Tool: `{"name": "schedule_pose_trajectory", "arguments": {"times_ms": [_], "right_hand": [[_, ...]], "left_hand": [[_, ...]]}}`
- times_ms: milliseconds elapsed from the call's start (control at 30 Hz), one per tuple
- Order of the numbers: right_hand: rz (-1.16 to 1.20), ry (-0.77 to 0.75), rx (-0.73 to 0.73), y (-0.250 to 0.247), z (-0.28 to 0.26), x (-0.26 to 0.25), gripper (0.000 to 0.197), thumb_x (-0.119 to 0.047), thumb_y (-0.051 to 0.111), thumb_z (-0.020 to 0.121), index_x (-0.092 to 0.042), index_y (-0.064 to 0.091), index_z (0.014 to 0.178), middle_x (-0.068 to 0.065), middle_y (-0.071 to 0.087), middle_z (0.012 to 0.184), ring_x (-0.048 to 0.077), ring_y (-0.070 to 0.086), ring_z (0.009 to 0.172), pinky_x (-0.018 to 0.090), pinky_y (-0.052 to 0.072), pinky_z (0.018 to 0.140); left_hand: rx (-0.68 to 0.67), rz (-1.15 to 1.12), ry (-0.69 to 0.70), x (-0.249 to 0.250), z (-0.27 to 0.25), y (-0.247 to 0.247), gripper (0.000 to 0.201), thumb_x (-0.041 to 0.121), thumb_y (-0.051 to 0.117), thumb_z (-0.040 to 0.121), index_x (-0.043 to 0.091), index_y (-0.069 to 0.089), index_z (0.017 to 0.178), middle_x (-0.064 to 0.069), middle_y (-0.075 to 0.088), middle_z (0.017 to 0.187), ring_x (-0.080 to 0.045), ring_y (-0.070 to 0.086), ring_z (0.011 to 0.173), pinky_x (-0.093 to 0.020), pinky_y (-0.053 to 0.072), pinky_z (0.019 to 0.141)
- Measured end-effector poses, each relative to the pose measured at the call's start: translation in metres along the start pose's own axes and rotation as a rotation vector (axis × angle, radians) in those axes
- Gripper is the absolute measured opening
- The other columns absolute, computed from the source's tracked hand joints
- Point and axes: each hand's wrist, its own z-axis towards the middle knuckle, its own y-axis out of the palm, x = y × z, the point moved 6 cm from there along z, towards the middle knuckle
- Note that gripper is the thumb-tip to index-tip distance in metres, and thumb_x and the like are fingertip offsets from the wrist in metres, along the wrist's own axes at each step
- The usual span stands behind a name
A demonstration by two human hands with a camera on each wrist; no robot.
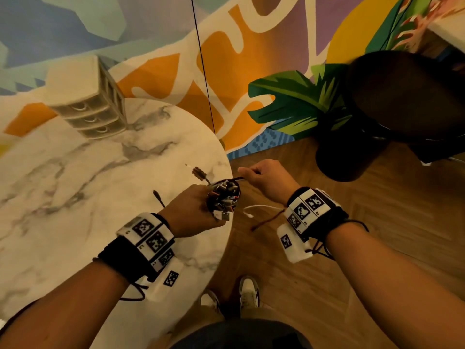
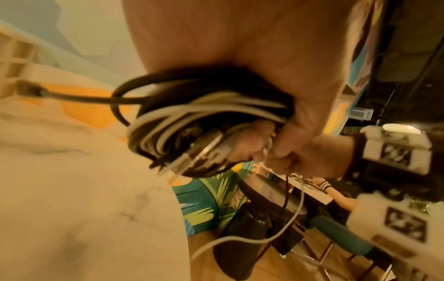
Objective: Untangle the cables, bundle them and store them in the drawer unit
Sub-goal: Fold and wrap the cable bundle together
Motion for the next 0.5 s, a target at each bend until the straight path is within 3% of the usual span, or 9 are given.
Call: {"name": "schedule_pose_trajectory", "arguments": {"times_ms": [67, 133, 167, 233, 300, 333, 433, 500], "right_hand": [[0.023, -0.007, 0.017, 0.005, -0.005, -0.011, 0.050, -0.042, 0.043, 0.097, -0.008, 0.053, 0.061, 0.003, 0.043, 0.055, 0.015, 0.036, 0.049, 0.030, 0.032, 0.053], [0.100, 0.005, 0.057, 0.011, -0.009, -0.017, 0.051, -0.040, 0.040, 0.098, -0.004, 0.058, 0.069, 0.006, 0.046, 0.059, 0.015, 0.038, 0.052, 0.030, 0.032, 0.055], [0.157, 0.014, 0.077, 0.012, -0.011, -0.019, 0.050, -0.040, 0.039, 0.099, -0.004, 0.059, 0.070, 0.005, 0.046, 0.060, 0.014, 0.038, 0.052, 0.030, 0.032, 0.055], [0.247, 0.025, 0.108, 0.014, -0.014, -0.023, 0.048, -0.040, 0.039, 0.099, -0.006, 0.059, 0.071, 0.006, 0.046, 0.060, 0.014, 0.038, 0.052, 0.030, 0.032, 0.056], [0.301, 0.028, 0.125, 0.016, -0.016, -0.028, 0.046, -0.039, 0.038, 0.100, -0.009, 0.061, 0.072, 0.008, 0.051, 0.065, 0.017, 0.043, 0.057, 0.033, 0.035, 0.059], [0.335, 0.028, 0.136, 0.016, -0.018, -0.030, 0.044, -0.037, 0.038, 0.100, -0.013, 0.061, 0.072, 0.007, 0.053, 0.066, 0.017, 0.045, 0.059, 0.032, 0.037, 0.060], [0.421, 0.029, 0.155, 0.014, -0.022, -0.033, 0.041, -0.035, 0.036, 0.101, -0.019, 0.060, 0.072, -0.001, 0.050, 0.062, 0.008, 0.043, 0.053, 0.025, 0.034, 0.057], [0.465, 0.029, 0.139, 0.014, -0.023, -0.033, 0.041, -0.034, 0.036, 0.101, -0.017, 0.060, 0.072, -0.001, 0.044, 0.057, 0.003, 0.036, 0.043, 0.022, 0.030, 0.051]], "left_hand": [[0.107, 0.060, -0.033, -0.010, 0.003, 0.001, 0.011, 0.030, 0.068, 0.067, 0.035, 0.062, 0.074, 0.003, 0.066, 0.073, -0.025, 0.063, 0.077, -0.026, 0.049, 0.070], [0.168, 0.027, -0.050, -0.017, 0.005, 0.003, 0.032, 0.047, 0.059, 0.062, 0.034, 0.066, 0.090, 0.002, 0.071, 0.087, -0.022, 0.065, 0.084, -0.037, 0.053, 0.080], [0.191, -0.049, -0.056, -0.016, 0.006, 0.006, 0.031, 0.049, 0.058, 0.061, 0.037, 0.065, 0.089, 0.004, 0.071, 0.088, -0.020, 0.065, 0.083, -0.039, 0.054, 0.080], [0.276, -0.127, -0.087, -0.019, 0.013, 0.005, 0.011, 0.040, 0.069, 0.068, 0.040, 0.063, 0.078, 0.012, 0.069, 0.075, -0.005, 0.064, 0.073, -0.026, 0.051, 0.074], [0.331, -0.155, -0.097, -0.016, 0.017, 0.005, 0.023, 0.023, 0.073, 0.079, 0.037, 0.058, 0.071, 0.022, 0.061, 0.053, 0.009, 0.058, 0.057, -0.006, 0.042, 0.061], [0.352, -0.176, -0.096, -0.014, 0.018, 0.005, 0.026, 0.019, 0.070, 0.082, 0.035, 0.056, 0.069, 0.024, 0.057, 0.046, 0.010, 0.055, 0.050, -0.005, 0.040, 0.055], [0.398, -0.274, -0.187, -0.021, 0.023, 0.007, 0.028, 0.016, 0.066, 0.086, 0.025, 0.055, 0.061, 0.014, 0.056, 0.040, 0.001, 0.053, 0.040, -0.023, 0.045, 0.049], [0.427, -0.388, -0.217, -0.022, 0.024, 0.010, 0.025, 0.014, 0.063, 0.088, 0.016, 0.057, 0.064, 0.007, 0.057, 0.042, -0.004, 0.052, 0.038, -0.027, 0.046, 0.049]]}}
